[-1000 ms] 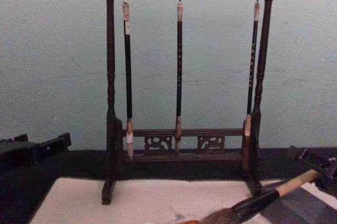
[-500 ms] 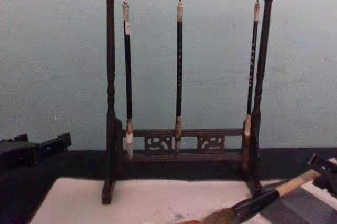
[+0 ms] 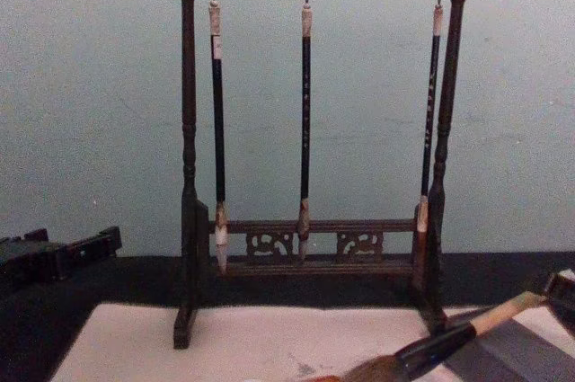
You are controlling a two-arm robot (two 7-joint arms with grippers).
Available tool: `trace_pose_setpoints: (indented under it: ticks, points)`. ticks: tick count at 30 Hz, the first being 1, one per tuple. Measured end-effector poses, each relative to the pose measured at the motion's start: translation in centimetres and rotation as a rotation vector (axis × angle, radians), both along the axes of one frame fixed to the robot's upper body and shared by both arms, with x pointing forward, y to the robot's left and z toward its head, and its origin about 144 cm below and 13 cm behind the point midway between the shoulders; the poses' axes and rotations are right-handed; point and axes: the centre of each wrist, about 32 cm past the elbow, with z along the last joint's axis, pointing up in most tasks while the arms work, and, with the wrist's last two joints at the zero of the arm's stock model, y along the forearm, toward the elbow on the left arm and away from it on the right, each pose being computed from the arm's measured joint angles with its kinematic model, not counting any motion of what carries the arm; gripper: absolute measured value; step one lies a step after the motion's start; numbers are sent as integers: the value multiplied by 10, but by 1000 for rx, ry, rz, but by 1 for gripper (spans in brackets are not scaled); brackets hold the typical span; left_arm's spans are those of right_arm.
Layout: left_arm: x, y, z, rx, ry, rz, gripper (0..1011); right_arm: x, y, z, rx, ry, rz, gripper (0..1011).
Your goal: Pick up the brush from the inkstone, write on the paper, then place the brush back to its original position.
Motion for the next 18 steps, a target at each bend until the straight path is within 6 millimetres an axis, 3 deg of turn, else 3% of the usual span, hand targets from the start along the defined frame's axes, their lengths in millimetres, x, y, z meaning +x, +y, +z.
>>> trace_pose_setpoints:
  ticks: [18]
  points:
    - [0,0,0,0,0,0,1002,-35,14,40,-372,-120,53,1001]
